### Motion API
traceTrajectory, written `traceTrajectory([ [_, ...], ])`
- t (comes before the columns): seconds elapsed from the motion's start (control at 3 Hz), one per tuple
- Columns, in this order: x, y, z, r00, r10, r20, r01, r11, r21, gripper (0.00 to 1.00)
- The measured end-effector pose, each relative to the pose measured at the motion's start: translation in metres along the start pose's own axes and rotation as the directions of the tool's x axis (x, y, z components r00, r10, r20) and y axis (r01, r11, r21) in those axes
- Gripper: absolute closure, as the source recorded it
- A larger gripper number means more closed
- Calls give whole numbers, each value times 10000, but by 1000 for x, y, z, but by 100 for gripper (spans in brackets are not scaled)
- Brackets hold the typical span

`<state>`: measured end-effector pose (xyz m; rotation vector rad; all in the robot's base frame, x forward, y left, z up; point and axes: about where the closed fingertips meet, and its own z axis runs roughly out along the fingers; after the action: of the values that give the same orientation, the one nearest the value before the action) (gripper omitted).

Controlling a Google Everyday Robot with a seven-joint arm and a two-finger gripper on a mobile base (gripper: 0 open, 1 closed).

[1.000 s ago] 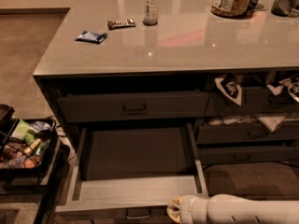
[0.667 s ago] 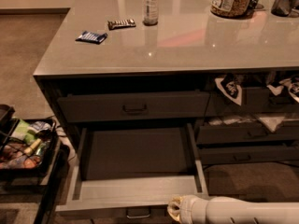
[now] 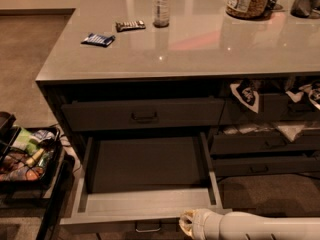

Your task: Close middle drawer

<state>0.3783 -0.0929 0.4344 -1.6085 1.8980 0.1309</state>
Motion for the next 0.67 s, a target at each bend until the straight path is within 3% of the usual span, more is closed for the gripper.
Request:
traceTrajectory([
  [0.67, 0, 1, 1, 10000, 39, 11, -39, 10000, -63, 100],
])
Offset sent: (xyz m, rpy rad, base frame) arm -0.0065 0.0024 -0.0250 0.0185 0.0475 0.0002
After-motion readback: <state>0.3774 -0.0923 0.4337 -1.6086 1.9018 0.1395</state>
